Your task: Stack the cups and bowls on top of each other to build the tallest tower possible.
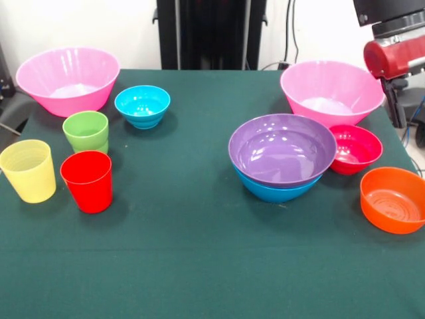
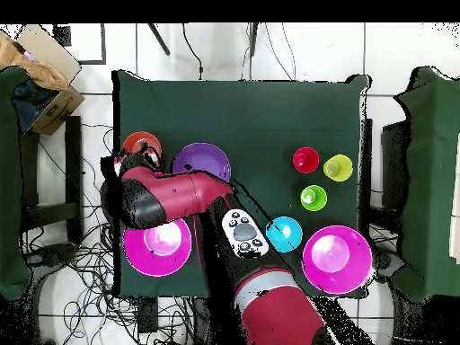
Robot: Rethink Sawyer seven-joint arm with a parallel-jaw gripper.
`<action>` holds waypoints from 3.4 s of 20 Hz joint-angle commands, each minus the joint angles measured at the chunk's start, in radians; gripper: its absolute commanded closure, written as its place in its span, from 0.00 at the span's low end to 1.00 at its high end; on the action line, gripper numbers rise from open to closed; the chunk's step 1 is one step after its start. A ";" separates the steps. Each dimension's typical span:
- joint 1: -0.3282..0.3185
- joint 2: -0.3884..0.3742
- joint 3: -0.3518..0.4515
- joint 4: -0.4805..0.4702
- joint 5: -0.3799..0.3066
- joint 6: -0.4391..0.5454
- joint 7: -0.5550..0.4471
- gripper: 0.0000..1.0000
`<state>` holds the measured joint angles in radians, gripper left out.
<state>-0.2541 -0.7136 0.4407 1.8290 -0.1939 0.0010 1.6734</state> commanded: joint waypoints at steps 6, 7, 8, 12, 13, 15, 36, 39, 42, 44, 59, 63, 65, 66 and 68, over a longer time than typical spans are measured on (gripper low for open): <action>0.100 0.203 -0.079 -0.174 -0.091 0.033 0.022 0.00; 0.112 0.231 -0.092 -0.204 -0.093 0.054 0.010 0.00; 0.124 0.254 -0.107 -0.230 -0.092 0.072 0.005 0.00; 0.114 0.314 -0.108 -0.281 -0.116 0.081 -0.022 0.00; 0.106 0.317 -0.103 -0.286 -0.125 0.076 -0.025 0.00; 0.084 0.322 -0.085 -0.287 -0.149 0.068 -0.037 0.00; 0.094 0.351 -0.114 -0.350 -0.210 0.091 0.007 0.00; 0.121 0.351 -0.147 -0.365 -0.207 0.073 0.021 0.00; 0.142 0.353 -0.183 -0.368 -0.210 0.003 0.049 0.00; 0.162 0.365 -0.213 -0.380 -0.213 -0.033 0.058 0.00; 0.269 0.511 -0.381 -0.493 -0.183 -0.252 0.071 0.00; 0.266 0.530 -0.381 -0.508 -0.189 -0.254 0.065 0.00; 0.260 0.520 -0.368 -0.506 -0.194 -0.234 0.064 0.00; 0.258 0.517 -0.363 -0.507 -0.194 -0.219 0.062 0.00; 0.252 0.517 -0.350 -0.509 -0.194 -0.198 0.061 0.00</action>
<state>0.0139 -0.2452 0.0593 1.3767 -0.3363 -0.2772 1.6734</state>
